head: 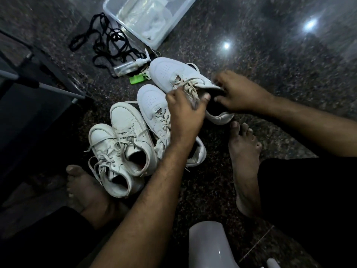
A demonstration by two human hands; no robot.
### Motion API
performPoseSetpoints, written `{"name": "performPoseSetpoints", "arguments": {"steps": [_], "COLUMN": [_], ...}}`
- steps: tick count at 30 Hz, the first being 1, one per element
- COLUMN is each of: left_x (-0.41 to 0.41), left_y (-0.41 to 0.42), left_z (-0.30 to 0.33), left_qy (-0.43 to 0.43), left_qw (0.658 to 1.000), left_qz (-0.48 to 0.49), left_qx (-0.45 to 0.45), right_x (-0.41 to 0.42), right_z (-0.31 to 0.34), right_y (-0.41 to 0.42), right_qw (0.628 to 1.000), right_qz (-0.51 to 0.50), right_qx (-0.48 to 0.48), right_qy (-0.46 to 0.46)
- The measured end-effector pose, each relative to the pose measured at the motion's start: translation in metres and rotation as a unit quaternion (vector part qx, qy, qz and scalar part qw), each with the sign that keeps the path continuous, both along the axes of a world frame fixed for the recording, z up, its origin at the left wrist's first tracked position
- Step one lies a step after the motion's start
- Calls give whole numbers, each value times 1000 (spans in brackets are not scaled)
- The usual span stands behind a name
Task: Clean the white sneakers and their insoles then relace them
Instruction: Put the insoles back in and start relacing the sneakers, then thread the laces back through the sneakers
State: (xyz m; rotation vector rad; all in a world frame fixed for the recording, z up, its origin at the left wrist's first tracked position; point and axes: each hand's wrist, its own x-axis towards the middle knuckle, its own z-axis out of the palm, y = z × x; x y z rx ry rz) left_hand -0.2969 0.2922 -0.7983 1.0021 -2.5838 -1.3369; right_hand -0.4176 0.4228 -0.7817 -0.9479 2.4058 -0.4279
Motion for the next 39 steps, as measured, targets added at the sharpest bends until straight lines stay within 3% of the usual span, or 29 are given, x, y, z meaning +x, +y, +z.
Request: {"name": "performPoseSetpoints", "arguments": {"steps": [4,11,18,27,29,31,33,37,39], "left_x": [3,5,-3,0,-1,-3,-3,-6,-8], "left_y": [13,-8,-11,-32,-34,-33,-33,-37,-41], "left_z": [4,19,11,15,17,20,24,51,62], "left_qy": [-84,-81,-70,-220,-232,-241,-231,-85,5], "left_qw": [993,996,994,970,967,963,962,961,958], "left_qz": [-68,-21,68,-65,-88,-105,-99,-12,35], "left_qx": [-48,-33,38,88,63,53,109,265,286], "right_x": [4,28,13,19,25,29,30,22,16], "right_z": [-1,3,12,6,9,13,20,42,52], "right_y": [-3,-3,-30,-41,-36,-33,-33,-39,-40], "right_qw": [997,993,998,988,950,887,849,742,731], "right_qz": [-5,77,-21,-99,-172,-240,-265,-322,-328], "right_qx": [12,59,-38,-108,-192,-266,-321,-420,-432], "right_qy": [70,62,36,-52,-175,-290,-327,-411,-414]}}
